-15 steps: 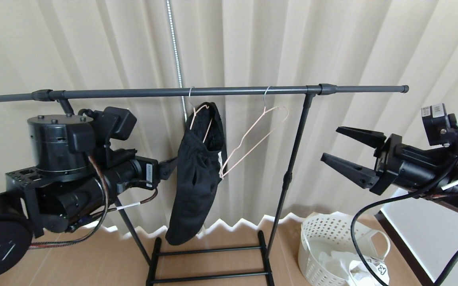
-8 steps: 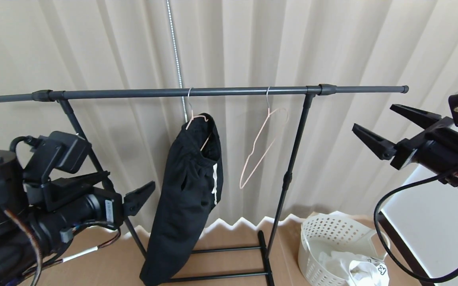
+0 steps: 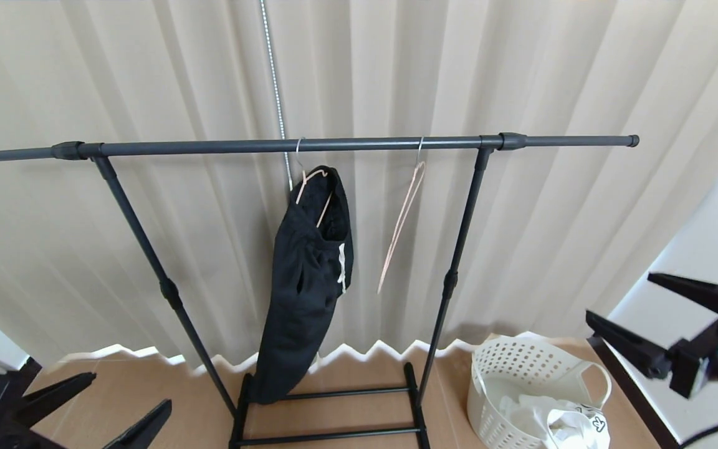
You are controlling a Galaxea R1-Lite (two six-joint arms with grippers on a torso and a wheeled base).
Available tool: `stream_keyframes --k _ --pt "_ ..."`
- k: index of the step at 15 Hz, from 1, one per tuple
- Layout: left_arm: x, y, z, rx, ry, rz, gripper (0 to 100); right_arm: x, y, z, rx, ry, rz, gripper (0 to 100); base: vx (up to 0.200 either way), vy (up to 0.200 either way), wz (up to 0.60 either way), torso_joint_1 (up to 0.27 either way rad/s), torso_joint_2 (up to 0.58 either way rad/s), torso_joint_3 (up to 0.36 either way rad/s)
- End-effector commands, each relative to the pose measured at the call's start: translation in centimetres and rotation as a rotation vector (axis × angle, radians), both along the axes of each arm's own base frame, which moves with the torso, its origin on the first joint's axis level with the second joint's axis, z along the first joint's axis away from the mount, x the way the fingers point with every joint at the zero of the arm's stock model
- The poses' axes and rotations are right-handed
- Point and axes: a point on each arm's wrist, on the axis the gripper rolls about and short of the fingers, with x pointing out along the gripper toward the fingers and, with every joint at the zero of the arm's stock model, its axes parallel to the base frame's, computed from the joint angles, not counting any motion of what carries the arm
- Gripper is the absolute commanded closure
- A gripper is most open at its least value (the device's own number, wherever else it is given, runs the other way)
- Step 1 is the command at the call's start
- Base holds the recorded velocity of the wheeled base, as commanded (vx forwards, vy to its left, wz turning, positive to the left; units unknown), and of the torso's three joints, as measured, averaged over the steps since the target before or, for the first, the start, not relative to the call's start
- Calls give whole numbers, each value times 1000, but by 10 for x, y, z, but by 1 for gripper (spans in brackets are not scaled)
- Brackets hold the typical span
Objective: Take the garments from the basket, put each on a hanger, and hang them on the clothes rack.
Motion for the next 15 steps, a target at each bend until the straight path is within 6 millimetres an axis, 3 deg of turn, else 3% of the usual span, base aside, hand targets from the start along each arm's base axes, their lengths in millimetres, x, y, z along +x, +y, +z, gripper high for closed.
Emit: stream_keyframes --k 1,5,9,15 --pt "-17 9 -4 -31 -62 1 0 -55 -13 -36 -7 14 5 0 0 0 0 0 0 0" --pt "-31 15 -16 -9 30 5 0 -84 -20 -56 -14 63 -4 0 0 0 0 0 0 0" --pt "-56 27 -31 4 56 1 0 -126 -30 -80 -23 91 -8 0 0 0 0 0 0 0" --pt "-73 37 -34 -42 -48 116 0 -141 -35 -85 -4 -15 -119 0 0 0 0 0 0 0"
